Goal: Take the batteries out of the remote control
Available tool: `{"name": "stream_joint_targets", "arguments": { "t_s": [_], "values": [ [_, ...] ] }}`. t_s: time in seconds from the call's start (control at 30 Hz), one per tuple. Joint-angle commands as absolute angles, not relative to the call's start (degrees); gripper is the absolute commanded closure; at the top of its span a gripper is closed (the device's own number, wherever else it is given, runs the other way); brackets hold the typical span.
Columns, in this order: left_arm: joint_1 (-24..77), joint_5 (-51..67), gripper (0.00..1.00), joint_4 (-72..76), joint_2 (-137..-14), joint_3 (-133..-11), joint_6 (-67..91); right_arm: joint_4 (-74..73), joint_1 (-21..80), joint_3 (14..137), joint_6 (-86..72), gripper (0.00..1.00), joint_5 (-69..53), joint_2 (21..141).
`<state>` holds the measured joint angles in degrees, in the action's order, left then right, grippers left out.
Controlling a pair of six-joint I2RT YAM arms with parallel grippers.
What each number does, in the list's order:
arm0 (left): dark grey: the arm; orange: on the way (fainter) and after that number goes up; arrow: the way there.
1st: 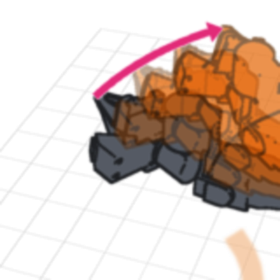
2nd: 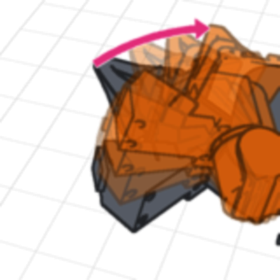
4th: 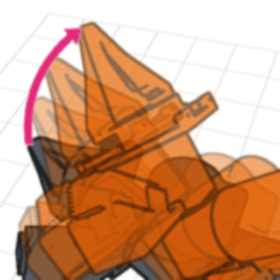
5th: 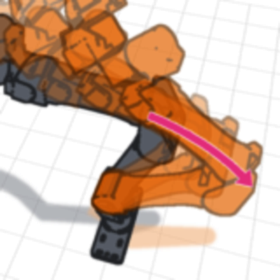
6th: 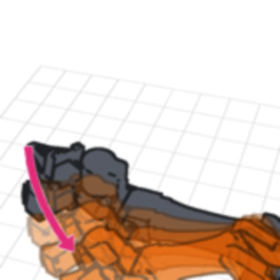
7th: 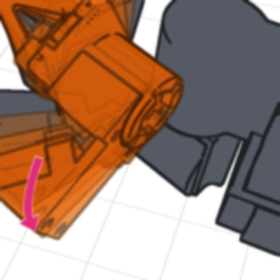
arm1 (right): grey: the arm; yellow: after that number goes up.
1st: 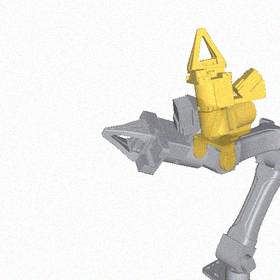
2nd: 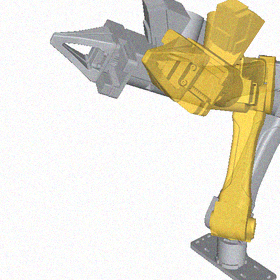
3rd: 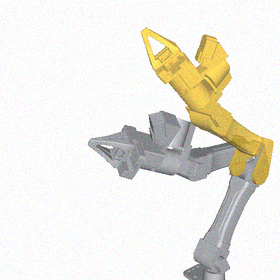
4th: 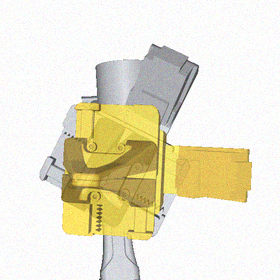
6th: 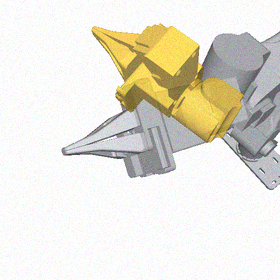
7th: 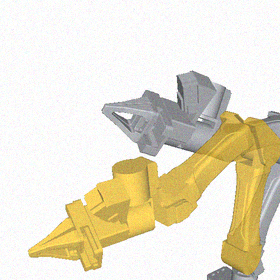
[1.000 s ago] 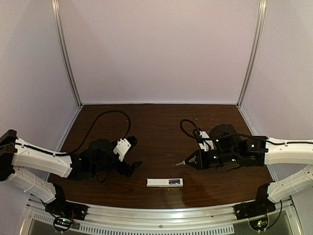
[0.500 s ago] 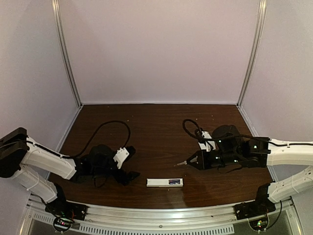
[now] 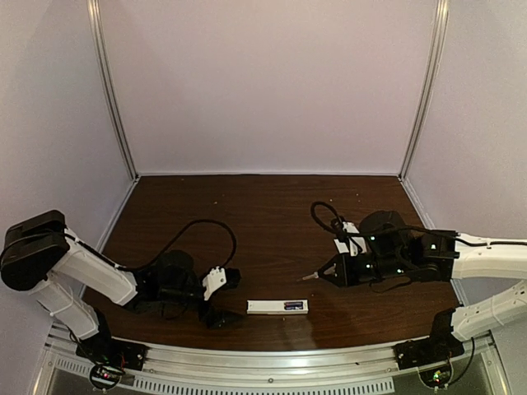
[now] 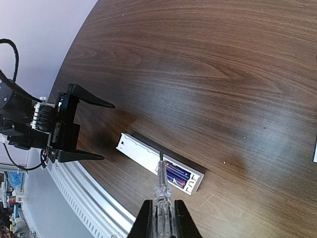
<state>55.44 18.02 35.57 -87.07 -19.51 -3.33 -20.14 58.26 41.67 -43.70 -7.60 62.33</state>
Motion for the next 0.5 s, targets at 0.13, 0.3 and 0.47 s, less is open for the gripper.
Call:
{"name": "stream_joint_targets", "arguments": {
  "t_s": [0.13,0.3,0.47],
  "values": [
    [56.0,20.0,0.04,40.2,-92.8,-23.1,-9.6,-22.1,58.5,40.8,-44.8,1.00,-6.4,59.3],
    [56.0,21.3,0.04,40.5,-96.4,-25.7,-11.2,-22.8,58.5,39.7,-45.3,1.00,-6.3,58.1],
    [56.1,24.2,0.08,40.5,-99.8,-28.3,-11.5,-23.2,58.5,38.9,-45.6,1.00,-6.1,56.9]
  ]
}}
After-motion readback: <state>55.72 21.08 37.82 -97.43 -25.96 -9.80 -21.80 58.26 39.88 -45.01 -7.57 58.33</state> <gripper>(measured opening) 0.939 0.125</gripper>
